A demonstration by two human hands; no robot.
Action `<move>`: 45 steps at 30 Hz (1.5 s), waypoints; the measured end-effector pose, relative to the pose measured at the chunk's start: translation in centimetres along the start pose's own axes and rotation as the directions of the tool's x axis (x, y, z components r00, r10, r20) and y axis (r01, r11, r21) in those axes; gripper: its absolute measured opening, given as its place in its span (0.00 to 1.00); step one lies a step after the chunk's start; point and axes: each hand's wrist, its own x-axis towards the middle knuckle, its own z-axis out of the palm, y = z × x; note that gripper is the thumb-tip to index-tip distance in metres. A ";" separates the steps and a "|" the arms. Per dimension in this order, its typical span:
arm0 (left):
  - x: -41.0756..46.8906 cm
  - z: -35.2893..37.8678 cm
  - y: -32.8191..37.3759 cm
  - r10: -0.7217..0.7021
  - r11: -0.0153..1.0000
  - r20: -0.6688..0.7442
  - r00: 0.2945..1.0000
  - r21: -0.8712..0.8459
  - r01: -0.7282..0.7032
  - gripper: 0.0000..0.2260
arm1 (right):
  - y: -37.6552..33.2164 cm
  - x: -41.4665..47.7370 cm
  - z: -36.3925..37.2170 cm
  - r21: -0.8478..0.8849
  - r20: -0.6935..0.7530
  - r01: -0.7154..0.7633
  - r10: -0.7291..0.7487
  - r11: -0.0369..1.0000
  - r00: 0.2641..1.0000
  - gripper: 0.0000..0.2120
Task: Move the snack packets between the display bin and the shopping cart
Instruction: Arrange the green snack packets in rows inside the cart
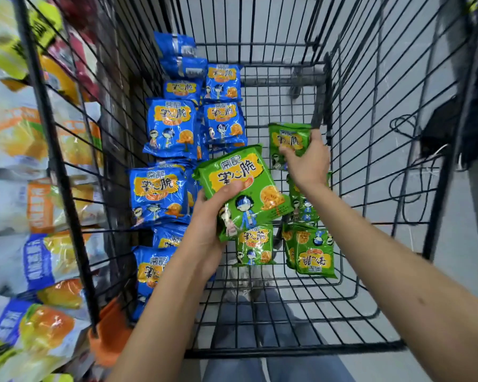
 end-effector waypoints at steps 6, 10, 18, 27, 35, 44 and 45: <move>-7.0 -0.7 1.1 0.041 0.999 -0.041 0.998 -0.007 -0.042 0.35 | -0.8 -10.8 -7.9 0.365 0.181 -0.198 0.139 0.910 0.974 0.22; -13.6 -1.4 1.3 0.083 0.996 -0.068 0.994 -0.033 -0.085 0.35 | -1.7 -16.9 -13.0 0.446 0.340 -0.330 0.184 0.832 0.922 0.16; -25.5 -3.4 -3.2 0.222 0.960 -0.194 0.955 -0.127 -0.249 0.27 | -1.8 -24.6 -20.6 0.370 0.514 -0.294 0.069 0.881 0.855 0.31; -36.4 -3.9 -16.1 0.151 0.731 -0.524 0.838 -0.511 -0.452 0.16 | -0.7 -30.3 -23.8 0.210 0.802 -0.100 -0.113 0.973 0.586 0.28; -44.5 -7.3 -29.0 0.010 0.407 -0.771 0.637 -0.579 -0.707 0.20 | -4.2 -40.0 -18.4 0.166 0.971 0.199 -0.195 0.966 0.138 0.10; -48.9 -15.2 -35.2 -0.146 0.199 -0.796 0.588 -0.606 -0.770 0.19 | -4.3 -53.3 -8.7 0.050 0.997 0.446 -0.073 0.894 0.034 0.30; -49.2 -16.3 -35.3 -0.151 0.203 -0.793 0.590 -0.609 -0.767 0.21 | -4.3 -54.6 -7.5 0.064 0.996 0.471 -0.082 0.880 0.017 0.26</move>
